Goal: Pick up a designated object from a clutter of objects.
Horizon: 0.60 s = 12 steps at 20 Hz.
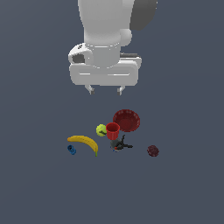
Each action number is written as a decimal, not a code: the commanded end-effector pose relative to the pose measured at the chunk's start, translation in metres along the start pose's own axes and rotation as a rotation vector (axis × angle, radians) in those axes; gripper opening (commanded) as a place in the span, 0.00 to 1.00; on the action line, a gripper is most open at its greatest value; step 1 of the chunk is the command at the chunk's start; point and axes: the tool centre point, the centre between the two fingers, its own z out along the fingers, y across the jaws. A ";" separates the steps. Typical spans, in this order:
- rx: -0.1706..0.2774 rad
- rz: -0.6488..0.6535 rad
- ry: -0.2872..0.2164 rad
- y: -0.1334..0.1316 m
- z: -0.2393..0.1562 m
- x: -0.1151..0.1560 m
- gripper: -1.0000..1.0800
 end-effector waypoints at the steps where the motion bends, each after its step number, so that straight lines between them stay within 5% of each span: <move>1: 0.000 0.000 0.000 0.000 0.000 0.000 0.96; 12: 0.024 0.051 0.002 0.019 -0.008 0.002 0.96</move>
